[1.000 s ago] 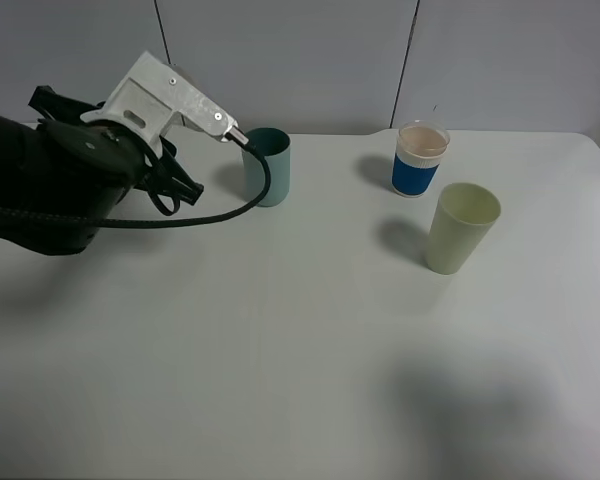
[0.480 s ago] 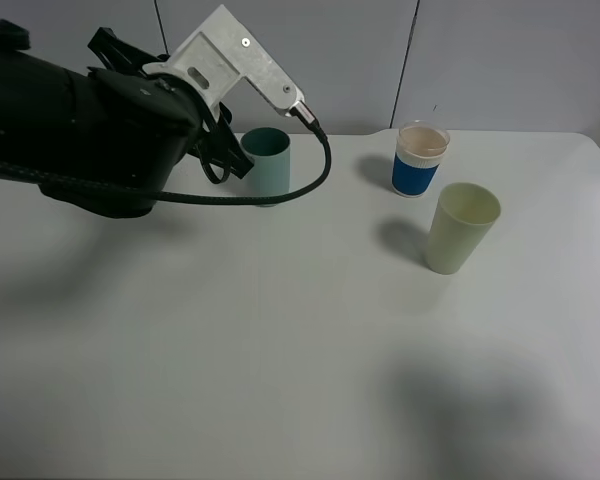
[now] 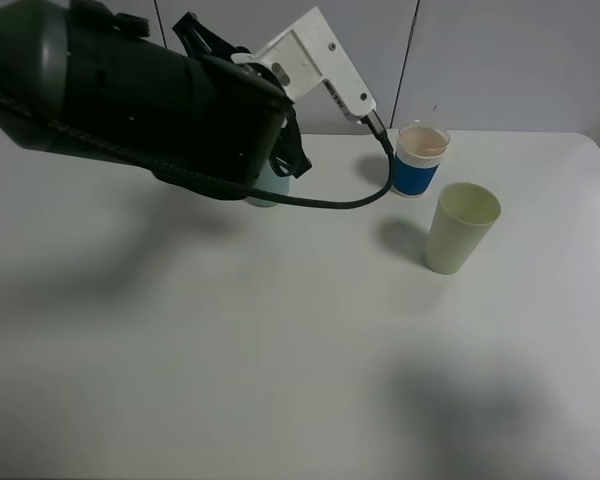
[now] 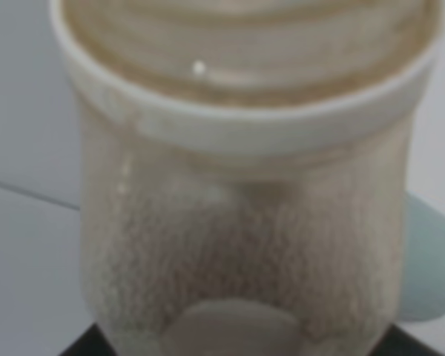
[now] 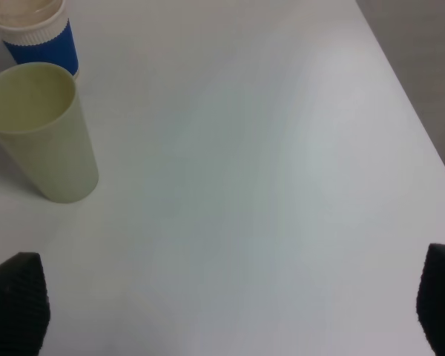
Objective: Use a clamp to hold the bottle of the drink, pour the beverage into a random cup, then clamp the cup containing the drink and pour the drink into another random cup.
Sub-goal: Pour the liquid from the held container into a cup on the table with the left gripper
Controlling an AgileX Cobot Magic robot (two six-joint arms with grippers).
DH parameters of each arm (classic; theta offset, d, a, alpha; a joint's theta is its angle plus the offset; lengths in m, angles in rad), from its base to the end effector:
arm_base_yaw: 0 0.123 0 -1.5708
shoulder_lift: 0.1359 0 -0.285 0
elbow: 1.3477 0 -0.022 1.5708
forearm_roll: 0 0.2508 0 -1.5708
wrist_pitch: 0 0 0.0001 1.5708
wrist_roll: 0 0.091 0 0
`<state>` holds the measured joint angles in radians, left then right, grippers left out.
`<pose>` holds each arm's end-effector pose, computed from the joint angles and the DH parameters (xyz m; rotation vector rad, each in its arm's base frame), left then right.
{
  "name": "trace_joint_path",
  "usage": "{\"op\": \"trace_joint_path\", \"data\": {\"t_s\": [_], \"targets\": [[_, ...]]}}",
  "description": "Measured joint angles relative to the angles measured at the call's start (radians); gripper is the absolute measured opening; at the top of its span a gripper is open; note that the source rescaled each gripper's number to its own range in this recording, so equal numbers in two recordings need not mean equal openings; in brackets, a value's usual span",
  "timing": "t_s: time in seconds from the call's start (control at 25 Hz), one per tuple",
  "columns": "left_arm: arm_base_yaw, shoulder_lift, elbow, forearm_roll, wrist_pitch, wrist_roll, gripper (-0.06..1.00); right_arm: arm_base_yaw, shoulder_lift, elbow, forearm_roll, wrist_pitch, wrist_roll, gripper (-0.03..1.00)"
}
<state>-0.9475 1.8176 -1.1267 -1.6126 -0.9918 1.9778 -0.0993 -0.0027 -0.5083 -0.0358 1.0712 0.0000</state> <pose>0.2746 -0.2517 0.2322 0.7408 1.8393 0.7047 -0.0069 -0.0022 0.2788 0.1036 2.0423 -0.1049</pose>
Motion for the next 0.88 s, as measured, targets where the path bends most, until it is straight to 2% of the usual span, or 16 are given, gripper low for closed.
{"op": "trace_joint_path", "data": {"t_s": [0.2,0.52,0.88], "targets": [[-0.035,0.109,-0.138,-0.039,-0.031,0.164,0.06,0.0,0.0,0.0,0.0,0.0,0.0,0.99],[-0.068,0.22,-0.275,-0.075,-0.035,0.284,0.06,0.0,0.0,0.0,0.0,0.0,0.0,0.99],[-0.099,0.346,-0.455,-0.131,-0.038,0.474,0.06,0.0,0.0,0.0,0.0,0.0,0.0,0.99]]}}
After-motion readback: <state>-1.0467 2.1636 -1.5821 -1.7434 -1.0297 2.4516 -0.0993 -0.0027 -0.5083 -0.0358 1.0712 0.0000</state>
